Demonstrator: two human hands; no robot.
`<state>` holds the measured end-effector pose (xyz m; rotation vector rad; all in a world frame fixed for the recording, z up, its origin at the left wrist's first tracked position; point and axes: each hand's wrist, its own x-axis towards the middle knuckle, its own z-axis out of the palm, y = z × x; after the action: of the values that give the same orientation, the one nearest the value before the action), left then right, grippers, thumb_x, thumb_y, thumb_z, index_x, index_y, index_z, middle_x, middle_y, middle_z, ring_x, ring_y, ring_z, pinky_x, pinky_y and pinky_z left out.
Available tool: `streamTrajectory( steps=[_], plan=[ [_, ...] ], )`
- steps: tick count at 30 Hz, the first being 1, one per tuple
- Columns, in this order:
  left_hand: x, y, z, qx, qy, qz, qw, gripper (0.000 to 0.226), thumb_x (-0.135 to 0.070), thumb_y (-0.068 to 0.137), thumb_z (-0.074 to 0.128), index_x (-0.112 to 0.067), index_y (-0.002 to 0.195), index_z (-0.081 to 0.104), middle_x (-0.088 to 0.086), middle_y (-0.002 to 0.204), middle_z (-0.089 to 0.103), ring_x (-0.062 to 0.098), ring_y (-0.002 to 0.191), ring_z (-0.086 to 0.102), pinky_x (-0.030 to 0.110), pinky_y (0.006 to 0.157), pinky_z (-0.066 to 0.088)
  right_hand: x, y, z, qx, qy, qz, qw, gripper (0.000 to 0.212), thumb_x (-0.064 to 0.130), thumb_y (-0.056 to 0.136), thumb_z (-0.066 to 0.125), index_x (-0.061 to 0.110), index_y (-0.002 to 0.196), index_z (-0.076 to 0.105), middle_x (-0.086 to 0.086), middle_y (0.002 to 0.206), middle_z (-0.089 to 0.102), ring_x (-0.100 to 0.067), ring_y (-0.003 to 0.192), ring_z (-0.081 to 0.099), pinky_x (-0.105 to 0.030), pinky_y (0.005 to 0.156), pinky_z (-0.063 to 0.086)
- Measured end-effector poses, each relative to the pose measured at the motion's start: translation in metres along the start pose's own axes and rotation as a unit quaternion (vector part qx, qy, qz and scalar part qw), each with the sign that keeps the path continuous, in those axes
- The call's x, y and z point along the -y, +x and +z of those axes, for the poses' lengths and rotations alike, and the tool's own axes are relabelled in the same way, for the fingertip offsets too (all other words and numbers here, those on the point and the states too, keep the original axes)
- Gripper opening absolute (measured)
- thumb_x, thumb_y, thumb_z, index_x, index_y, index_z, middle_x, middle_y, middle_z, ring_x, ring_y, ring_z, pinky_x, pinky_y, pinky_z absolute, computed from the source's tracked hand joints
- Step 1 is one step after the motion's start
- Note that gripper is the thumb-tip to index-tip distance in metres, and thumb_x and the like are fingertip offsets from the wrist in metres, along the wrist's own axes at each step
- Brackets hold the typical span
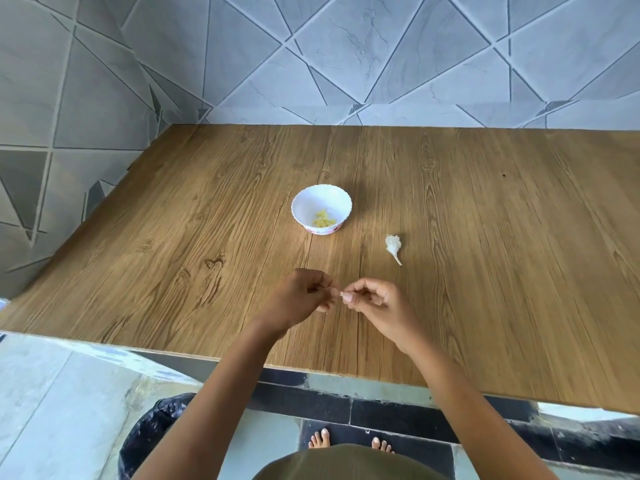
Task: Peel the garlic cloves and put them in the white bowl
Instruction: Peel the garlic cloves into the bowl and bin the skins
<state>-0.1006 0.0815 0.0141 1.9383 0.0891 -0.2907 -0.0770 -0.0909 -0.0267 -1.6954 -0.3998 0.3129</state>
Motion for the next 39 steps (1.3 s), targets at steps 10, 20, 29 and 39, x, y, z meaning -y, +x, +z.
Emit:
streamTrajectory(
  steps=[10, 20, 29, 39],
  plan=[
    [-0.003, 0.001, -0.004, -0.021, -0.029, -0.023, 0.999, 0.005, -0.009, 0.084, 0.068, -0.004, 0.081, 0.069, 0.004, 0.067, 0.066, 0.006, 0.059, 0.061, 0.015, 0.059, 0.050, -0.001, 0.000, 0.005, -0.028, -0.008, -0.042, 0.999, 0.006, 0.011, 0.083, 0.070, 0.017, 0.083, 0.069, 0.006, 0.077, 0.069, -0.004, 0.071, 0.061, -0.017, 0.065, 0.048],
    [0.002, 0.000, -0.005, 0.077, -0.204, -0.113, 0.969, 0.013, -0.010, 0.091, 0.058, -0.005, 0.081, 0.063, 0.000, 0.066, 0.065, 0.005, 0.060, 0.062, 0.016, 0.056, 0.049, -0.001, -0.002, 0.009, -0.055, -0.094, -0.179, 0.978, 0.013, 0.018, 0.086, 0.063, 0.006, 0.085, 0.069, 0.007, 0.080, 0.067, -0.004, 0.074, 0.062, -0.015, 0.068, 0.048],
    [0.016, 0.005, 0.005, -0.080, 0.184, 0.270, 0.942, 0.007, 0.001, 0.086, 0.059, -0.005, 0.084, 0.061, -0.005, 0.076, 0.060, 0.008, 0.069, 0.056, 0.017, 0.064, 0.045, 0.021, 0.004, 0.005, -0.004, 0.221, 0.227, 0.948, 0.008, 0.004, 0.087, 0.061, 0.002, 0.085, 0.069, -0.003, 0.065, 0.067, -0.009, 0.058, 0.061, -0.016, 0.054, 0.050],
    [0.014, 0.007, 0.002, -0.031, -0.013, 0.101, 0.994, 0.012, -0.003, 0.092, 0.057, -0.010, 0.083, 0.062, -0.002, 0.071, 0.062, 0.008, 0.067, 0.058, 0.022, 0.066, 0.049, 0.014, 0.004, 0.008, -0.050, 0.071, 0.054, 0.995, 0.010, 0.005, 0.086, 0.065, 0.013, 0.082, 0.068, 0.007, 0.070, 0.068, -0.005, 0.066, 0.061, -0.016, 0.063, 0.049]
  ],
)
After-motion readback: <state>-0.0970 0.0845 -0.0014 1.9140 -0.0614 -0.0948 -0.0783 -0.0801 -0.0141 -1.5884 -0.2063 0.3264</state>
